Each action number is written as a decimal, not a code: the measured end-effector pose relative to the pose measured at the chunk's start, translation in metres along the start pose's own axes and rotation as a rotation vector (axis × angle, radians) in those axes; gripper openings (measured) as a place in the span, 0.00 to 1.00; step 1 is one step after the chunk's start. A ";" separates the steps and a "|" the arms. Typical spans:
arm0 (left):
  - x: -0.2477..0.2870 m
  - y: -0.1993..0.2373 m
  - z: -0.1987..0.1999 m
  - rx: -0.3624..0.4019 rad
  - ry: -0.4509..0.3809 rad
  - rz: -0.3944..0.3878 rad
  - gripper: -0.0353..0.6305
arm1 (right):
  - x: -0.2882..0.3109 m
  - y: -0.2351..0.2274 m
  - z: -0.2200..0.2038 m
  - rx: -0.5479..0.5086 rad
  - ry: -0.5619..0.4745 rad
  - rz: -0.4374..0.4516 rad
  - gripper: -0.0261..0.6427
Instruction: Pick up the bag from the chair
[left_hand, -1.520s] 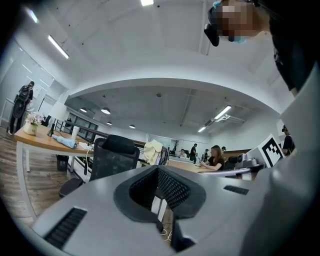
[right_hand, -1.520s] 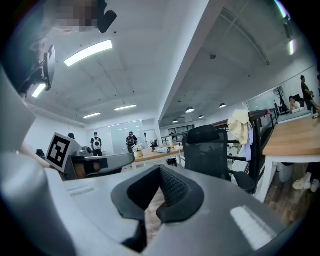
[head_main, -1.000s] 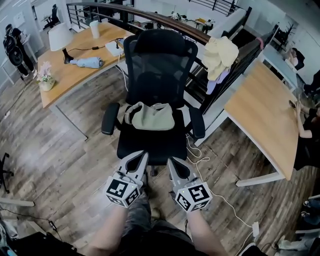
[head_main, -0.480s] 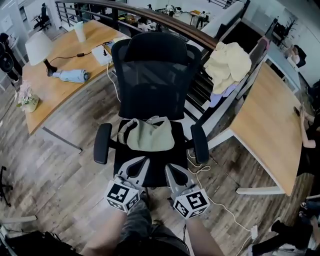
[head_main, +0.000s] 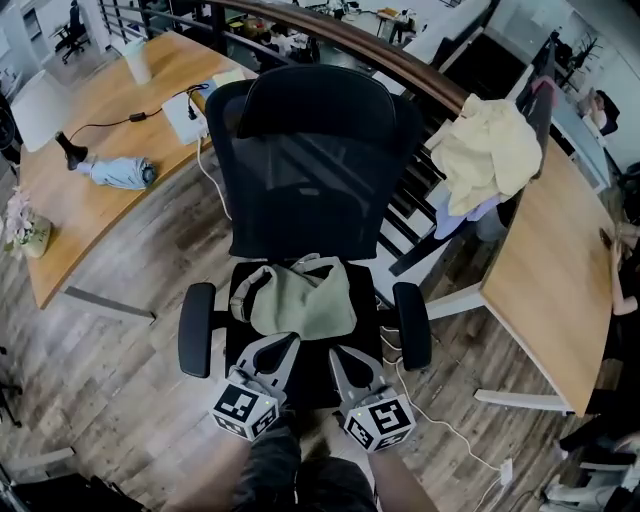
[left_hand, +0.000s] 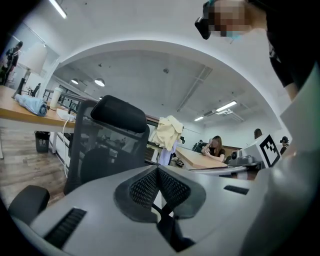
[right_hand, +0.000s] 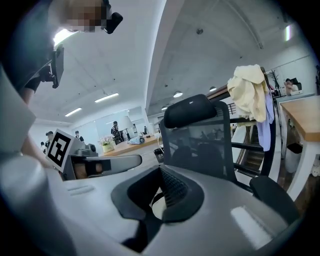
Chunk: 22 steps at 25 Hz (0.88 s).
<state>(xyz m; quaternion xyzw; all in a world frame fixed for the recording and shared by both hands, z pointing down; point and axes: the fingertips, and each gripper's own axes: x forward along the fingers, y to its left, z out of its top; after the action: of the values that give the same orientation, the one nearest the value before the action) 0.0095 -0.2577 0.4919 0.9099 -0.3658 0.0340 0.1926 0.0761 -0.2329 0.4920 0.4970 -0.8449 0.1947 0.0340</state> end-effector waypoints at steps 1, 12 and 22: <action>0.004 0.006 -0.003 -0.009 0.001 0.003 0.05 | 0.007 -0.004 -0.003 0.004 0.005 -0.002 0.05; 0.051 0.067 -0.055 -0.075 0.020 0.081 0.05 | 0.077 -0.057 -0.054 0.033 0.075 0.002 0.05; 0.093 0.120 -0.086 -0.032 0.041 0.244 0.16 | 0.140 -0.152 -0.091 0.036 0.196 -0.066 0.05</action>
<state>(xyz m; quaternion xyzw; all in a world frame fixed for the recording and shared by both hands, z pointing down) 0.0029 -0.3650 0.6287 0.8547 -0.4701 0.0702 0.2089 0.1235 -0.3808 0.6559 0.5038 -0.8169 0.2565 0.1141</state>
